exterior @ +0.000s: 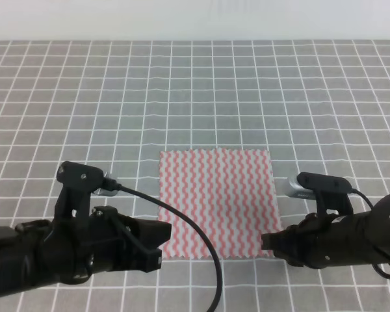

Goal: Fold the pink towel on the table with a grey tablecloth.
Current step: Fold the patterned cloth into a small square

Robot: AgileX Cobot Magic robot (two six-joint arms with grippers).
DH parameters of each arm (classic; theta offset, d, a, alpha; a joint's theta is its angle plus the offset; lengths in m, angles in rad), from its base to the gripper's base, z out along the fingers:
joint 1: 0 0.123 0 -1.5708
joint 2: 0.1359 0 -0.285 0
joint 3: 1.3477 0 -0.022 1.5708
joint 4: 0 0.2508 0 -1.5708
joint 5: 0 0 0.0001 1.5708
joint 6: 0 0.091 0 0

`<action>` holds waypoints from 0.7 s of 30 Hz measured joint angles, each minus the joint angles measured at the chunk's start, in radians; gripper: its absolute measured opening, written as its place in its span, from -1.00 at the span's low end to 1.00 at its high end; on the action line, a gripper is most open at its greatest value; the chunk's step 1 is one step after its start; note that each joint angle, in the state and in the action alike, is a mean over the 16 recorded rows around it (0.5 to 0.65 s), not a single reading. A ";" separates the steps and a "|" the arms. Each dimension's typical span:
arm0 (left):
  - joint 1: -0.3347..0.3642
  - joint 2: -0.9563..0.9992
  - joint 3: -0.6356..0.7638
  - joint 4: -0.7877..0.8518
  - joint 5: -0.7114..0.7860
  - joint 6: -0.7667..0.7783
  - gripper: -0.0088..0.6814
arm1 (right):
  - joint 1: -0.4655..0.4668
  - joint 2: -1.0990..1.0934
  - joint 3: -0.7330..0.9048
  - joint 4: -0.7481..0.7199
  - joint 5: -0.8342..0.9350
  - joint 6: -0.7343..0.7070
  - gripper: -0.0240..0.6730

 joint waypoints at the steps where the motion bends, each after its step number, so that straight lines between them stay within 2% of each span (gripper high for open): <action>1: 0.000 -0.001 0.000 0.002 0.002 0.004 -0.98 | 0.000 -0.003 0.000 0.001 -0.001 0.000 -0.96; 16: 0.000 0.004 -0.001 0.026 -0.003 0.049 -0.98 | 0.001 -0.047 0.004 0.021 -0.026 0.001 -0.96; 21: 0.000 0.005 -0.002 0.030 -0.005 0.052 -0.98 | 0.001 -0.048 0.004 0.020 -0.029 0.001 -0.87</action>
